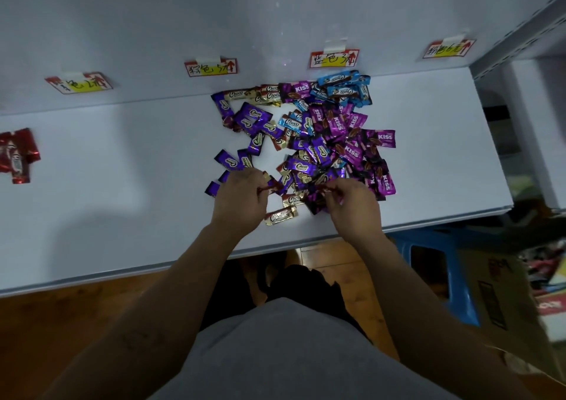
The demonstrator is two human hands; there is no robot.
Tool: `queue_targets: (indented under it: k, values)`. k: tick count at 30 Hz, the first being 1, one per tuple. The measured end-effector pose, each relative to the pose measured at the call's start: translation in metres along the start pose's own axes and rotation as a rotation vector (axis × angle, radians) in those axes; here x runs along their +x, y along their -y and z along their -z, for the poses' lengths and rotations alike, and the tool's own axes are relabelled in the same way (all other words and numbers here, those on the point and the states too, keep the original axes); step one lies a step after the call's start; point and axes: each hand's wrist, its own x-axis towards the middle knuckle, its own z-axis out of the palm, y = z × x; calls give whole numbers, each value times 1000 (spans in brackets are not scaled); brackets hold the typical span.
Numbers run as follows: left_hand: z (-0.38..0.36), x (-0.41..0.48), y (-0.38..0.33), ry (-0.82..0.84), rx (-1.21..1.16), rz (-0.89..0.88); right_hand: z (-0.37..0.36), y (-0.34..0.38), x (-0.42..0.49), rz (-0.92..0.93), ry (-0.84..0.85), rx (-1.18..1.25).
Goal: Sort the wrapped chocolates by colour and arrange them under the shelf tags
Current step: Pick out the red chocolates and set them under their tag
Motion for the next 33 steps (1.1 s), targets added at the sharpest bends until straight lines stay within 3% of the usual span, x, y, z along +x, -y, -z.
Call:
queue_targets:
  k: [3, 6, 8, 10, 13, 16, 19, 22, 27, 30, 33]
  values:
    - [-5, 7, -2, 84, 9, 35, -13, 11, 10, 66, 39, -108]
    - [-5, 14, -6, 26, -154, 331, -33, 22, 19, 1, 192, -179]
    - [-2, 14, -9, -51, -222, 418, -46, 28, 19, 116, 238, -153]
    - [1, 12, -8, -137, -198, 389, -52, 34, 14, 210, 239, -1]
    - [1, 9, -6, -159, -86, 325, -42, 33, 4, 54, 47, 202]
    - [-2, 8, -7, -70, -74, 376, -25, 11, 5, -64, -120, 117]
    - [-4, 12, -11, -39, -227, 439, -12, -11, 14, -132, -84, 51]
    - [-1, 19, -22, 5, -335, 423, -6, -14, 28, -75, -21, 13]
    - [4, 25, -31, 96, -339, 407, -9, 14, 47, 33, 236, -114]
    - [3, 28, -22, -2, -213, 418, -12, 24, 39, 113, 291, -105]
    - [7, 27, -9, -174, -71, 593, -14, 17, 27, 47, 119, -21]
